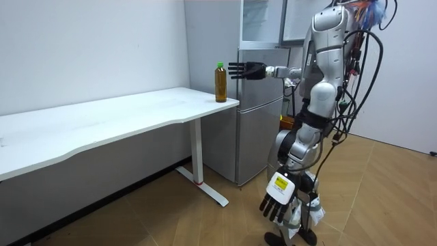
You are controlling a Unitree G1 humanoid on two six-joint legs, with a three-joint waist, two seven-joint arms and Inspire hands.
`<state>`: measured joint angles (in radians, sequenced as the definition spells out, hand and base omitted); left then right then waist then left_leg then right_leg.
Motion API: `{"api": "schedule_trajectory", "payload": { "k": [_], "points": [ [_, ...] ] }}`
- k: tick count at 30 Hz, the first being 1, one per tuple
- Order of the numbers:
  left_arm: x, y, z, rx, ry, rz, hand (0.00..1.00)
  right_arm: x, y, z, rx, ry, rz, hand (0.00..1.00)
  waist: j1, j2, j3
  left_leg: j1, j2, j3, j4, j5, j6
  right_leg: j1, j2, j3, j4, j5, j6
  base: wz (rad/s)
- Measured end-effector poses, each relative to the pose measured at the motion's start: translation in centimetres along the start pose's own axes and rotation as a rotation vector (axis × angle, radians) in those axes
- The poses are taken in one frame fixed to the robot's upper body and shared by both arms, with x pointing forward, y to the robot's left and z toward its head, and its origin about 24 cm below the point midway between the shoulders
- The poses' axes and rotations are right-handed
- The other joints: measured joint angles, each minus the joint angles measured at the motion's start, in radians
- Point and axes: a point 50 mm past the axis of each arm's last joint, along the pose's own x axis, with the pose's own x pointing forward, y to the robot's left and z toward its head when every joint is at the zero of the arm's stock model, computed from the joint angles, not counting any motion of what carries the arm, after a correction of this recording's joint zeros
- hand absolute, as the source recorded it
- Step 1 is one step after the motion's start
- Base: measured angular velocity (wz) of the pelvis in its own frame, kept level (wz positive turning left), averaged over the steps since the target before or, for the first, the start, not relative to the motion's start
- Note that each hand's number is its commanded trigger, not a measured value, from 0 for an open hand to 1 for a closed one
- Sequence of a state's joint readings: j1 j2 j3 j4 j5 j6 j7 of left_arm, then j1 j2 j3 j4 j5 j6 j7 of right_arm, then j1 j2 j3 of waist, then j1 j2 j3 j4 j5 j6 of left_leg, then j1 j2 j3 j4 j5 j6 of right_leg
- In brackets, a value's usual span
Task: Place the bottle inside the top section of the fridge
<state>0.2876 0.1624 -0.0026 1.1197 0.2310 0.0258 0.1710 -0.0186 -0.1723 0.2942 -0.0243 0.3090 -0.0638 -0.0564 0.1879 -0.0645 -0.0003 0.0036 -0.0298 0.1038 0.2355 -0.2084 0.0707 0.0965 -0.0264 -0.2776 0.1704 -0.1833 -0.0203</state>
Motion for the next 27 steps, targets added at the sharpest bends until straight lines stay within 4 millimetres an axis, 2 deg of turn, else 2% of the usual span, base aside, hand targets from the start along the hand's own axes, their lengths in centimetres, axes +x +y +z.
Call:
{"api": "schedule_trajectory", "payload": {
  "k": [3,10,15,21,23,24,27],
  "points": [
    [0.0,0.1,0.1,0.000,-0.004,0.002,0.00,0.2,-0.2,0.2,-0.002,-0.009,-0.033,0.00,0.010,-0.001,-0.0002,0.001,0.000,0.000,0.000,0.000,0.000,0.001,0.000,-0.002,0.000,0.000,0.000,0.00],
    [0.1,0.5,0.1,0.003,-0.008,0.025,0.00,0.5,-0.5,0.6,-0.007,-0.025,-0.106,0.00,0.011,-0.009,-0.0003,-0.016,-0.003,-0.024,0.003,0.002,-0.001,-0.002,-0.005,-0.052,-0.001,0.001,0.001,0.09],
    [0.0,0.5,-0.2,0.003,-0.003,0.032,0.00,0.9,-1.0,1.2,-0.035,-0.045,-0.146,0.00,0.018,-0.009,0.0002,-0.017,-0.002,-0.027,0.003,0.002,-0.001,-0.002,-0.004,-0.056,-0.001,0.001,0.002,0.03],
    [-0.1,0.5,-0.7,0.017,0.023,0.032,0.00,1.5,-1.8,0.7,-0.052,-0.028,-0.212,0.00,0.026,0.000,0.0062,-0.020,-0.003,-0.028,0.003,0.002,-0.001,-0.004,-0.005,-0.055,-0.001,0.001,0.002,0.01],
    [-0.1,0.5,-0.6,0.023,0.024,0.033,0.00,1.8,-2.0,0.6,-0.060,-0.019,-0.231,0.00,0.026,-0.001,0.0064,-0.042,-0.003,-0.032,0.009,0.002,-0.001,-0.022,-0.005,-0.061,0.001,0.001,0.002,0.08],
    [-0.1,0.5,-0.6,0.024,0.026,0.032,0.00,2.0,-2.1,0.7,-0.063,-0.022,-0.249,0.00,0.023,0.000,0.0070,-0.064,-0.003,-0.037,0.022,0.002,-0.001,-0.036,-0.007,-0.078,0.002,0.002,0.001,0.12],
    [0.0,0.5,-0.5,0.030,0.040,0.034,0.00,2.5,-2.4,0.5,-0.075,-0.010,-0.274,0.00,0.028,0.003,0.0097,-0.085,-0.003,-0.038,0.025,0.008,0.000,-0.052,-0.007,-0.083,0.002,0.004,-0.002,0.06]
  ]
}}
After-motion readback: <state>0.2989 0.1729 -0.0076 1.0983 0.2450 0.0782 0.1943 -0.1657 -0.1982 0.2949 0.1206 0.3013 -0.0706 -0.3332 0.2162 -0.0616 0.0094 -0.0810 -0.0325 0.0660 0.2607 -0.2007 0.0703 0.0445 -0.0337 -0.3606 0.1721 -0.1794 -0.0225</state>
